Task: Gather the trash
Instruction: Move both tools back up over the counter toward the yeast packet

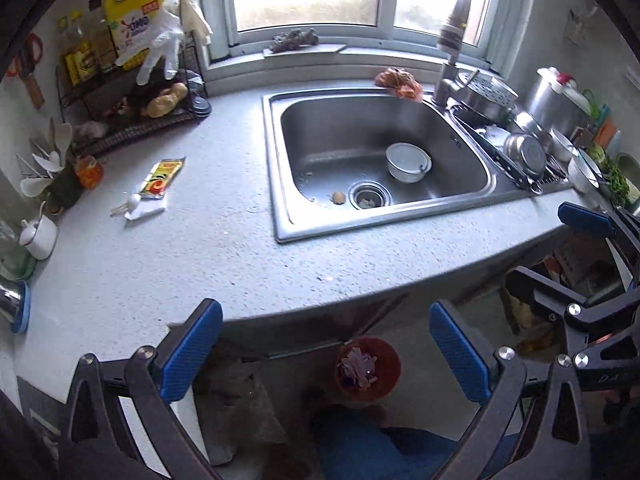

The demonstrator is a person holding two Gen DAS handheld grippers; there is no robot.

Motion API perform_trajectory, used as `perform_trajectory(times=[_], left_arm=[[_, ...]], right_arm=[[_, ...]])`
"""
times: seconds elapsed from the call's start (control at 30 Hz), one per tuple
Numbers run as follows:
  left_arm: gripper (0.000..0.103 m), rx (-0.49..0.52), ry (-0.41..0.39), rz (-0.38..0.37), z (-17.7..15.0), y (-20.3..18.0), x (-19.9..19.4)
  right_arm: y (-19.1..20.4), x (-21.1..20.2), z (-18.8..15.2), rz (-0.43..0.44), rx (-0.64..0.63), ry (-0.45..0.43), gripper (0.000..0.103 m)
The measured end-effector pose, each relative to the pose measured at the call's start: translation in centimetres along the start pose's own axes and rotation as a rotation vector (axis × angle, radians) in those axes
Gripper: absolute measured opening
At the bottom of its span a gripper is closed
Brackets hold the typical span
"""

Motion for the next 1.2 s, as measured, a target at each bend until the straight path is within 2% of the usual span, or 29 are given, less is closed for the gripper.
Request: perform_trajectory(times=[0.2,0.4,0.57,0.7,0.87,0.9,0.97,1.13,1.2], left_arm=[[0.102,-0.100,-0.021,0.094,2.0,5.3,-1.2],[0.102,-0.195,-0.014,0.175,4.5,12.7,-0.9],[0.102,-0.282,0.017,0.194,6.2,19.2,0.6],[0.102,-0.352,0.050,0.161,7.6,24.4,2.5],[0.102,-0.375,0.104,0.182,9.5,29.7,5.2],[0.102,-0.374,0.117,0.187,9.9,30.7,5.8],[0.102,-0.384,0.136,0.203,10.3,32.2,6.9],[0.102,-0.393,0.170,0.186,11.2,35.7,9.2],[0.102,-0.388,0.188,0.184,11.4,36.8,10.2]], right_arm=[[3.1,1.3,5.6,0.064,-0.092,-0.040,0.102],[7.9,5.5,11.2,0.144,-0.177,-0.019,0.102],[11.9,8.9,16.0,0.208,-0.213,0.010,0.102],[15.2,12.4,19.4,0.222,-0.226,0.064,0.102],[18.3,16.6,22.2,0.256,-0.224,0.132,0.101],[18.7,17.5,22.7,0.260,-0.219,0.152,0.099],[19.6,19.3,23.6,0.277,-0.195,0.200,0.085],[22.1,23.4,24.7,0.305,-0.168,0.303,0.077],[22.6,24.8,24.9,0.305,-0.166,0.335,0.070]])
Point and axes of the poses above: each gripper's, at about its wrist camera, not at the fingertips, and x roughly the way its jaws point, y to its left, z to its top, the point moved 1 cm from there along x, roughly the way its jaws point, and after that the axes turned 6 degrees about -z, right-handed, at the moved point
